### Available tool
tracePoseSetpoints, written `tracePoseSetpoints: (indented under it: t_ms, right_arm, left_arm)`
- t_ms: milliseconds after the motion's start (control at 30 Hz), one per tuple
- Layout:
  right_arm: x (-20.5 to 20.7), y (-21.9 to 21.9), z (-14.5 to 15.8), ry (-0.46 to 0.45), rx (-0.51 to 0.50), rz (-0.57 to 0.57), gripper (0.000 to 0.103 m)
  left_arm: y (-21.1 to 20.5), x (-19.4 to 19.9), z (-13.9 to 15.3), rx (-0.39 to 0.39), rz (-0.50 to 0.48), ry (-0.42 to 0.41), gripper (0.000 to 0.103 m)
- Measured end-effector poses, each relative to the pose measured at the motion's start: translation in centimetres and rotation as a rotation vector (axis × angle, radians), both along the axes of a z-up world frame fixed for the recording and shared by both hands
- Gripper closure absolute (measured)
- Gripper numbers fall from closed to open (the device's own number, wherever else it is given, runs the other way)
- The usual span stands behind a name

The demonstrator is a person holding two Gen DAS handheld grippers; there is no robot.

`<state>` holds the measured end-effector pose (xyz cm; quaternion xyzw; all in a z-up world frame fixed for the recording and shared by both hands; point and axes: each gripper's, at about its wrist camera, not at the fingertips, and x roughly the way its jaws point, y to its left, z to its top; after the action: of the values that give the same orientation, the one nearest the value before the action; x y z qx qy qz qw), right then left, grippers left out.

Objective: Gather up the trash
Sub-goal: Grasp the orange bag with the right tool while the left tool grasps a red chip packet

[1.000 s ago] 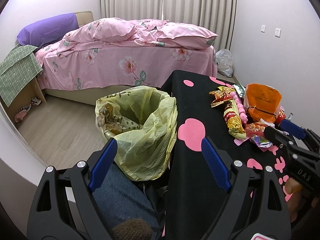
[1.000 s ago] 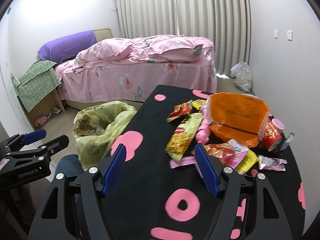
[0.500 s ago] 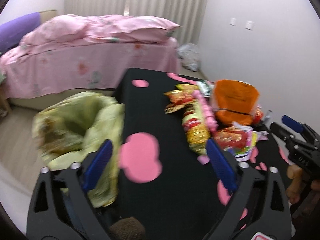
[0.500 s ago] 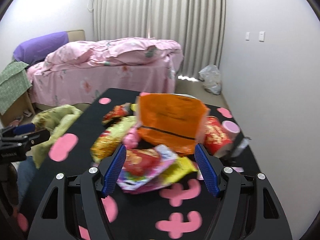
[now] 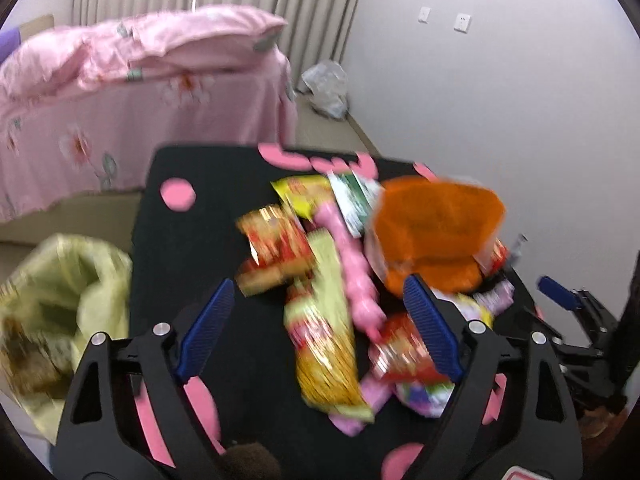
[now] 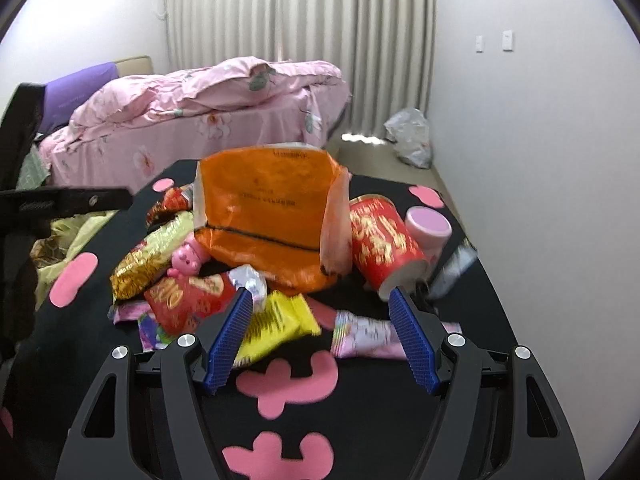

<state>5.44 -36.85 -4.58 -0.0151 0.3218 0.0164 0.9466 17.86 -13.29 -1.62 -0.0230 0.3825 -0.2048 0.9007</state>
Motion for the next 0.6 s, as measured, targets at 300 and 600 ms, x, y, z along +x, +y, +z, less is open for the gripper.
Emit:
tracePoseSetpoints:
  t_ms: [300,600]
  right_arm:
    - [10.4,3.1,5.6,-0.054,-0.169,0.392,0.036]
    - [12.8,4.1,-0.2,0.198,-0.239,0.469,0.081]
  left_arm:
    - [2.8,2.6,-2.0,-0.043,0.082,0.106,0.025]
    - [4.0,3.7,-3.4,-0.058,0.065,0.14,0.025]
